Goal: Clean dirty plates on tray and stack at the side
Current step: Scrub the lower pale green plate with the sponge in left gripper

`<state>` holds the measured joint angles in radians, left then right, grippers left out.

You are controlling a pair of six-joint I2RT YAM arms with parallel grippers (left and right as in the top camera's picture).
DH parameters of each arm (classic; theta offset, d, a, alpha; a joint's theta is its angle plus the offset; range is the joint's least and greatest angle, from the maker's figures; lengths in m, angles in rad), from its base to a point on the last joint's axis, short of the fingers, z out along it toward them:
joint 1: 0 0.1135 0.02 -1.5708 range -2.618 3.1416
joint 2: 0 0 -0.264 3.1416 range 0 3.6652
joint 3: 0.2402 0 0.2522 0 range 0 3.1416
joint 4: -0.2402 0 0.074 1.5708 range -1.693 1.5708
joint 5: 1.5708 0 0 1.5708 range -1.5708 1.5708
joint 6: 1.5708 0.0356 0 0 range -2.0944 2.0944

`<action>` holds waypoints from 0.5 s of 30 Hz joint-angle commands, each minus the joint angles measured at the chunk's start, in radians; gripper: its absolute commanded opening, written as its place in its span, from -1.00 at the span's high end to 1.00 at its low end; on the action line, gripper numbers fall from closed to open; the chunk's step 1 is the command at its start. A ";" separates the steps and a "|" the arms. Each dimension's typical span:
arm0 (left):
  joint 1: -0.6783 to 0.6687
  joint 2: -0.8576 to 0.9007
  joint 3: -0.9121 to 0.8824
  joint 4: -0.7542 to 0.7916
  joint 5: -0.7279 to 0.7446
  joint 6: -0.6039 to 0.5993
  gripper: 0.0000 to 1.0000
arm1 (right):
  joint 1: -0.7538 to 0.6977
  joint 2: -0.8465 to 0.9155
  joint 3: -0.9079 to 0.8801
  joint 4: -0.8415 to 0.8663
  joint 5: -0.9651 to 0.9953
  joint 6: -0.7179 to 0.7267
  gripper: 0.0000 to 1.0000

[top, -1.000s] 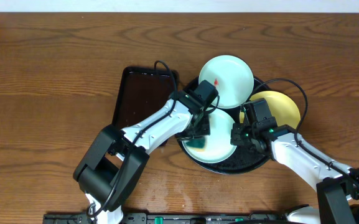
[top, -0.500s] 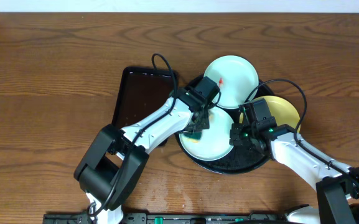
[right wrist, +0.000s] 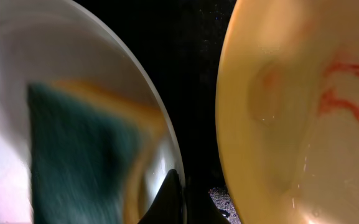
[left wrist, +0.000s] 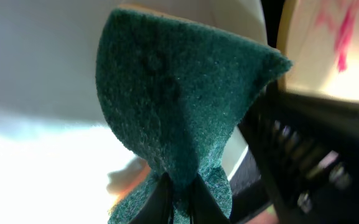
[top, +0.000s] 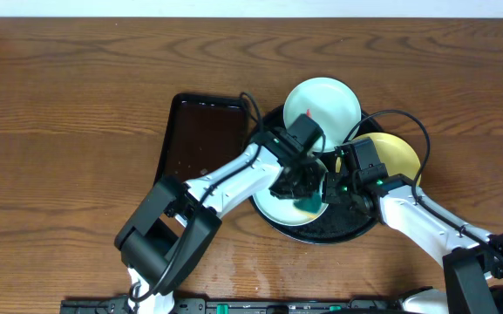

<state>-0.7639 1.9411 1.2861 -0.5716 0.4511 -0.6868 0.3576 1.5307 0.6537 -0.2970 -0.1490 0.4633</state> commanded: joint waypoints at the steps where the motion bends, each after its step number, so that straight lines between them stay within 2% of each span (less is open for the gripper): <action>1: 0.006 0.016 -0.008 -0.037 0.002 0.024 0.85 | -0.004 0.023 -0.005 -0.013 0.070 -0.008 0.98; 8: 0.080 0.016 -0.008 -0.159 -0.347 0.023 0.85 | -0.004 0.023 -0.005 -0.013 0.070 -0.008 0.98; 12: 0.113 0.015 -0.008 -0.236 -0.600 0.017 0.85 | -0.004 0.023 -0.005 -0.013 0.070 -0.008 0.98; 15: 0.108 0.015 -0.005 -0.263 -0.719 0.016 0.85 | -0.004 0.023 -0.005 -0.014 0.070 -0.008 0.98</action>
<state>-0.6746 1.9293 1.3006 -0.7967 0.0883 -0.6765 0.3576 1.5307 0.6537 -0.2970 -0.1490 0.4637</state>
